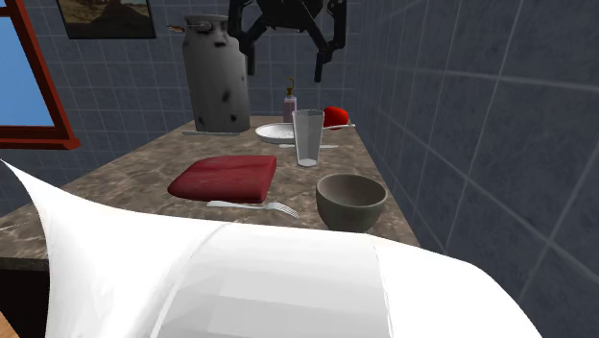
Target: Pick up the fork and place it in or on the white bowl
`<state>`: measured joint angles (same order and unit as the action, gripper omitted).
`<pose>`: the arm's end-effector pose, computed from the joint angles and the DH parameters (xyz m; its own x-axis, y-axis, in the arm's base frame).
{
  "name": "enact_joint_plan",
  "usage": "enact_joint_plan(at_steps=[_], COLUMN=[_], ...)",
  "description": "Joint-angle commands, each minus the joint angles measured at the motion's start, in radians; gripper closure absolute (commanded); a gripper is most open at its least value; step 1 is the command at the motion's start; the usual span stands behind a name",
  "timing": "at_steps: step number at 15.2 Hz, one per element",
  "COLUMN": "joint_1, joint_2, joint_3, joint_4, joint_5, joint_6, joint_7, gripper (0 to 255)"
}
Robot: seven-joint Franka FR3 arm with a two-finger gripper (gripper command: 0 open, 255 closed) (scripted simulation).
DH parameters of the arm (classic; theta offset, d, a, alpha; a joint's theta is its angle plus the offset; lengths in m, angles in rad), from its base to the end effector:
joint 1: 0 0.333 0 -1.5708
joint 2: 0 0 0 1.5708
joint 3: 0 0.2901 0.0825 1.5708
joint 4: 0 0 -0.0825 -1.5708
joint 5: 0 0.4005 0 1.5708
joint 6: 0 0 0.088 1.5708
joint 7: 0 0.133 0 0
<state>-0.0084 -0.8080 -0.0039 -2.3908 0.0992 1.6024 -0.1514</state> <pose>0.3395 0.0085 0.5402 0.9901 0.1359 0.0346 0.1387 -0.9855 -0.0977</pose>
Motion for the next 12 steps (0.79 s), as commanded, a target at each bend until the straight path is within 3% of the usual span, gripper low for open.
enact_joint_plan(at_steps=[1,12], joint_1=[0.000,0.166], joint_2=[0.000,0.316], joint_3=[0.000,-0.041], joint_4=[0.000,-0.087], joint_5=[0.000,-0.084], joint_6=[0.000,0.302], joint_7=[0.000,-0.474], gripper=[0,0])
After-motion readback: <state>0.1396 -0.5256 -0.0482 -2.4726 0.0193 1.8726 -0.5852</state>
